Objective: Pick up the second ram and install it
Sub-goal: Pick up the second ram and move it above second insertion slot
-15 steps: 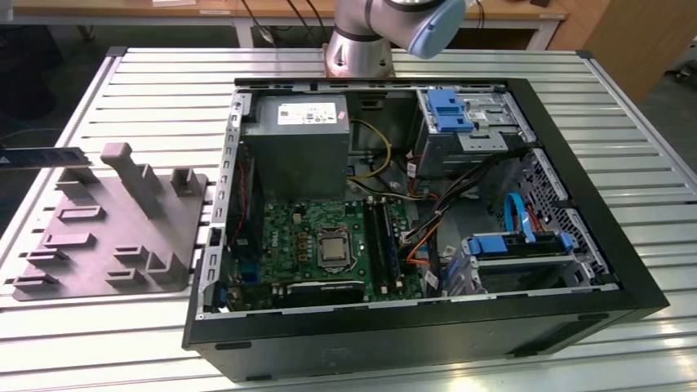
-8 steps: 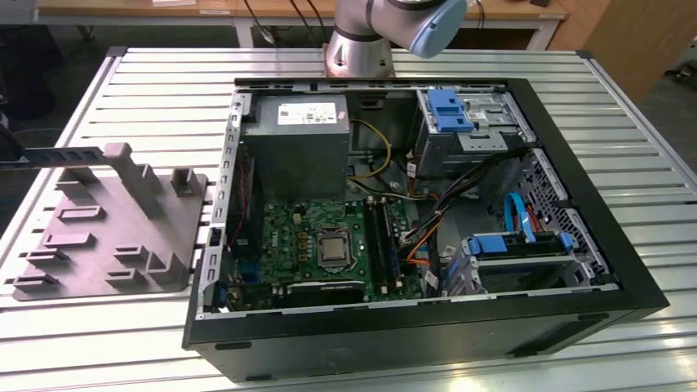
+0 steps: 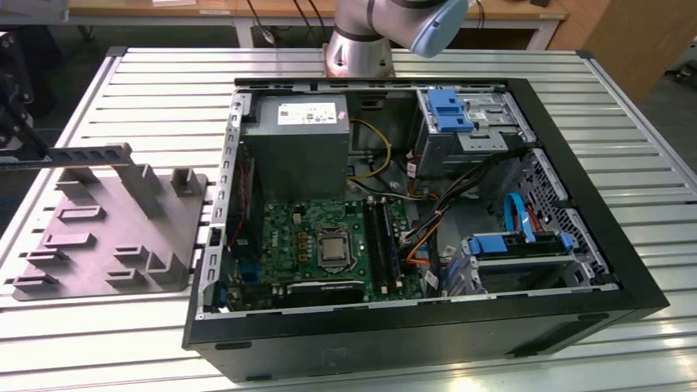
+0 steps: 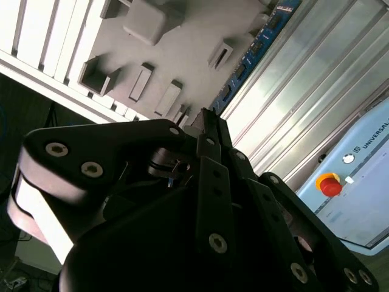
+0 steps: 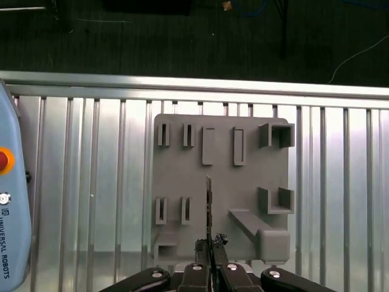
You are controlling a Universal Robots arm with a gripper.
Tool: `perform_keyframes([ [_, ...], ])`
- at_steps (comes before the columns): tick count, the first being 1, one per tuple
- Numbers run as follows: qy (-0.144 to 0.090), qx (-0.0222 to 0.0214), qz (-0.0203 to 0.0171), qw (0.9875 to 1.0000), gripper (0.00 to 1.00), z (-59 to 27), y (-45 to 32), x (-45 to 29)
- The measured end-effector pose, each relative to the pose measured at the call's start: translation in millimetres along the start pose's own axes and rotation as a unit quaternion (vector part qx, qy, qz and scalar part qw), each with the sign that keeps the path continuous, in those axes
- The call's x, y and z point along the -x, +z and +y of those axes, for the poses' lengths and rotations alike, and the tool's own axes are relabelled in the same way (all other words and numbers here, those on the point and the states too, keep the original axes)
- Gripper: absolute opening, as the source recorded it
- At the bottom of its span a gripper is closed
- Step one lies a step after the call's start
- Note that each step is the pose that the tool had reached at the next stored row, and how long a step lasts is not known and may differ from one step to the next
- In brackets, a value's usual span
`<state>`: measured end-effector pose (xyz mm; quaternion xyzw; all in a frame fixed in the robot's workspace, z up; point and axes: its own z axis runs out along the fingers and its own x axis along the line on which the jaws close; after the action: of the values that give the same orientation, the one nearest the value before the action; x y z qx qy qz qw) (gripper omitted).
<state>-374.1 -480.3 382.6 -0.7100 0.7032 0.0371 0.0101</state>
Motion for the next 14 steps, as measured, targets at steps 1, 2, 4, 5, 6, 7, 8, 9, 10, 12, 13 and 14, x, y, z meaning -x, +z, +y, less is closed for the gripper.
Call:
perform_keyframes([
  [1, 0.000, 0.0000, 0.0000, 1.0000, 0.13, -2.7, -0.1, 0.0],
  [2, 0.000, 0.0000, -0.0001, 1.0000, 0.13, -5.5, -0.1, -0.1],
  [4, 0.000, 0.0000, 0.0000, 1.0000, 0.13, -10.5, -0.4, -0.1],
  [5, 0.000, 0.0000, 0.0000, 1.0000, 0.13, -12.9, -0.5, -0.1],
  [6, 0.000, 0.0000, 0.0000, 1.0000, 0.13, -15.3, -0.6, -0.1],
  [7, 0.000, 0.0000, 0.0000, 1.0000, 0.13, -17.7, -0.7, -0.1],
  [8, 0.000, 0.0000, 0.0000, 1.0000, 0.13, -20.3, -0.8, -0.1],
  [9, 0.000, 0.0000, 0.0000, 1.0000, 0.13, -22.7, -0.8, -0.2],
  [10, 0.000, 0.0000, 0.0000, 1.0000, 0.13, -25.1, -0.9, -0.2],
  [12, 0.000, 0.0000, 0.0000, 1.0000, 0.13, -29.9, -1.1, -0.3],
  [13, 0.000, 0.0000, 0.0000, 1.0000, 0.13, -32.3, -1.2, -0.3],
  [14, 0.000, 0.0000, 0.0000, 1.0000, 0.13, -34.7, -1.4, -0.3],
])
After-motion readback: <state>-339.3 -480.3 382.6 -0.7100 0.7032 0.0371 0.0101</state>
